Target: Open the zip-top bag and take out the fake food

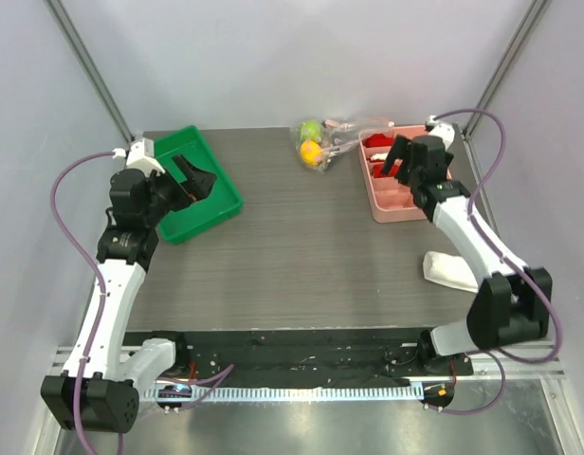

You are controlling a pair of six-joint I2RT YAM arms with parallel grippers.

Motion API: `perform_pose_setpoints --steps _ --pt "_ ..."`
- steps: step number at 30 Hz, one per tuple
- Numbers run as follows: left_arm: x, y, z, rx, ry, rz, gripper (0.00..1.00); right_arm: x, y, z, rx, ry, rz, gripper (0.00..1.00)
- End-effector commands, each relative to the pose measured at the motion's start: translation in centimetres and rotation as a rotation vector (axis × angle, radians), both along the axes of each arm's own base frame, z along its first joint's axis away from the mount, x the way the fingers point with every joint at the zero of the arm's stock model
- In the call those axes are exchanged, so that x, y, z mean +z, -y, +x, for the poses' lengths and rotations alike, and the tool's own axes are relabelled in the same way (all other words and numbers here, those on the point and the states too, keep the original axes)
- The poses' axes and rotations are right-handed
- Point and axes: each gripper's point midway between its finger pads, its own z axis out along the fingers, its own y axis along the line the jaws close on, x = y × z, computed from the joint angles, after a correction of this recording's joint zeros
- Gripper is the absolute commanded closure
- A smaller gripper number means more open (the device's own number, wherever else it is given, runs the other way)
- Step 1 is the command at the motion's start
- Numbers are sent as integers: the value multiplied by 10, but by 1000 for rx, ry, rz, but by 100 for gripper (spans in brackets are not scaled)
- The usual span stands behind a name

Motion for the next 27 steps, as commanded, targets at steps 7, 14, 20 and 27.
perform_pose_setpoints --steps 7,14,20,27 --pt "8 39 9 -204 37 -118 0 -7 36 165 -48 100 77 5" --pt "3 45 17 -227 25 -117 1 -33 22 240 73 168 126 36" --pt "5 50 23 -237 27 -117 2 -37 1 270 190 238 160 54" --pt "3 67 25 -287 22 -95 3 -8 -61 271 435 283 189 98"
